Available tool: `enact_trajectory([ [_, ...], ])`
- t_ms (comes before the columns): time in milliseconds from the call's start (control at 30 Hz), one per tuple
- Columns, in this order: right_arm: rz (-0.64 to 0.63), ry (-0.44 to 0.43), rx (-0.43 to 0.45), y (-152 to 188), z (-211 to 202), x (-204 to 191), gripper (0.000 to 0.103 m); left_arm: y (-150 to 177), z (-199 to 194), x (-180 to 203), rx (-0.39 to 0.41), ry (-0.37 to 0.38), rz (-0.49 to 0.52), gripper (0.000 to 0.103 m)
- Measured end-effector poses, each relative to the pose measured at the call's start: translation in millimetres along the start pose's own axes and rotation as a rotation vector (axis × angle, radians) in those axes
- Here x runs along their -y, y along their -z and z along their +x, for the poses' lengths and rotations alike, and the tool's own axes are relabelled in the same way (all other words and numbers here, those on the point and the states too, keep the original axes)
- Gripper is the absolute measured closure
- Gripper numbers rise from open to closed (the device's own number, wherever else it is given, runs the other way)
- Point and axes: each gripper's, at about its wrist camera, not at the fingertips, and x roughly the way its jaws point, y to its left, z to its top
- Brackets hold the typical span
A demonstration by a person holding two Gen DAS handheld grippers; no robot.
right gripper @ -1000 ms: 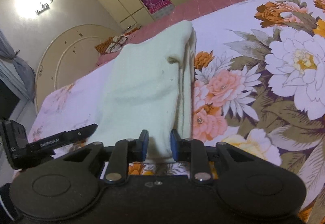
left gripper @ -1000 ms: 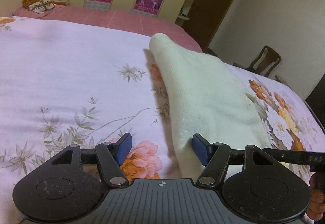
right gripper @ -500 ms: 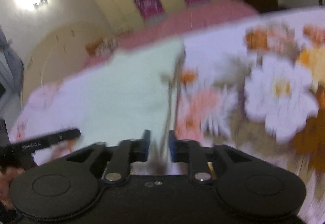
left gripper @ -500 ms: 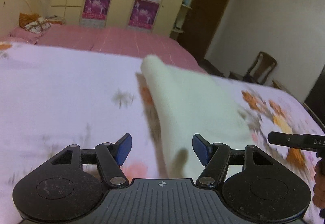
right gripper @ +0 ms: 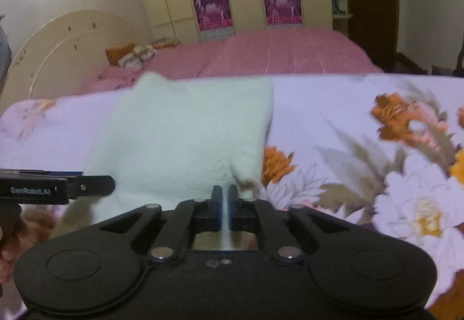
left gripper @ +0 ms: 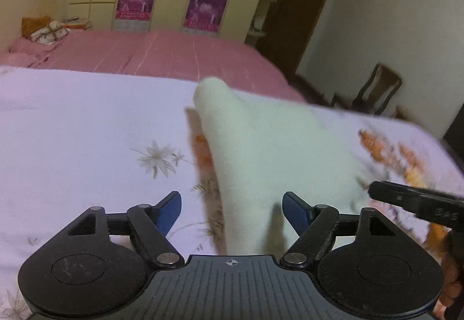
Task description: Fold small clothes
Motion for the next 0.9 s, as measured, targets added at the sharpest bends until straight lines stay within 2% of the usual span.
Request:
enact_trajectory([
  [67, 0.074, -0.039, 0.032, -0.9, -8.9, 15.9, 0.051, 0.7, -0.6, -10.9, -0.006, 0.025, -0.041, 0.028],
  [100, 0.137, -0.074, 0.016, -2.0, -7.1, 28.8, 0.053, 0.2, 1.3, -15.5, -0.017, 0.036, -0.062, 0.032],
  [200, 0.325, -0.184, -0.032, -3.0, 8.1, 59.6, 0.052, -0.6, 8.5, -25.3, -0.038, 0.098, -0.132, 0.034],
  [267, 0.376, -0.221, -0.050, -1.8, 17.9, 71.7, 0.050, -2.5, 17.0, -28.4, -0.059, 0.140, -0.175, 0.035],
  [367, 0.407, -0.251, -0.093, 1.6, 31.7, 79.0, 0.047, -2.8, 30.5, -36.5, -0.091, 0.194, -0.239, 0.039],
  [467, 0.427, -0.267, -0.122, 4.7, 41.8, 80.2, 0.046, 0.2, 42.1, -37.9, -0.110, 0.215, -0.270, 0.040],
  [600, 0.468, -0.350, -0.150, 6.7, 52.3, 70.3, 0.046, 0.0, 51.6, -28.0, -0.114, 0.200, -0.244, 0.040],
  [733, 0.464, -0.343, -0.135, 2.8, 55.4, 62.3, 0.046, -4.2, 57.4, -20.5, -0.121, 0.181, -0.230, 0.040],
  [800, 0.481, -0.342, -0.132, 2.5, 57.9, 68.9, 0.053, -5.8, 59.5, -15.9, -0.124, 0.169, -0.208, 0.041],
  [900, 0.453, -0.328, -0.138, 0.7, 58.8, 64.7, 0.054, -7.5, 62.1, -7.2, -0.125, 0.149, -0.176, 0.045],
])
